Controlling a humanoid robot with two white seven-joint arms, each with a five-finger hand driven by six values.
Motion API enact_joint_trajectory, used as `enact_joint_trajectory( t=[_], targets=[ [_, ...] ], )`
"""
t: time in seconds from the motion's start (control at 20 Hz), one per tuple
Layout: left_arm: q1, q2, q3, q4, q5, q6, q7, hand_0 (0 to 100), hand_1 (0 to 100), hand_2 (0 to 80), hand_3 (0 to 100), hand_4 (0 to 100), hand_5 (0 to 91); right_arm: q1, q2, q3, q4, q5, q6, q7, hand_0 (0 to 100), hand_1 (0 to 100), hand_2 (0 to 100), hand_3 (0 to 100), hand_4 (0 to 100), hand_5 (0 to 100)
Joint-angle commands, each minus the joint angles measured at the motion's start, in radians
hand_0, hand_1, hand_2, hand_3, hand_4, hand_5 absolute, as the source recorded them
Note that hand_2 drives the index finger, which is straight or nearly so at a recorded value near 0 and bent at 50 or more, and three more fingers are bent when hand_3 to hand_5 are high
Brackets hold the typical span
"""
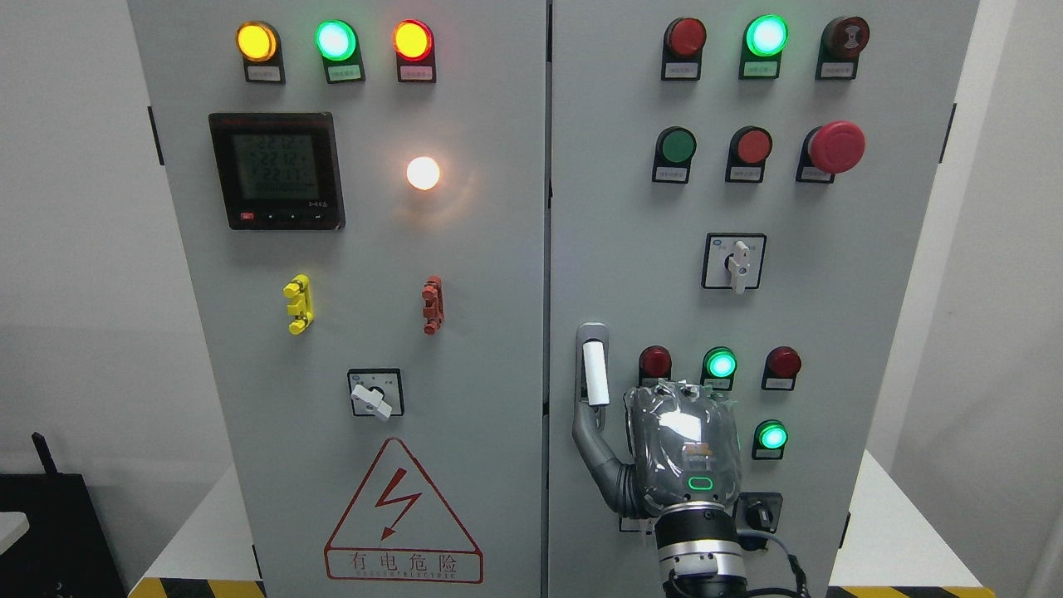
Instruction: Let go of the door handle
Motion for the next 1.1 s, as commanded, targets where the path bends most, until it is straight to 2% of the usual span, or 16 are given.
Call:
enact_joint_trajectory(
  t=[0.0, 1.05],
  targets=[
    [0.034, 0.000, 0.000, -0.031, 0.000, 0.000, 0.001, 12, 39, 0.0, 0, 0, 0.0, 0.000, 0.000, 0.000, 0.000, 0.000, 0.001, -0.001, 52, 0, 100, 100, 99, 93],
    [0.034, 0.000, 0.000, -0.031, 0.000, 0.000, 0.001, 12, 39, 0.0, 0, 0, 0.0, 0.001, 0.000, 0.000, -0.002, 0.000, 0.007, -0.001, 54, 0, 100, 100, 100, 93]
  ],
)
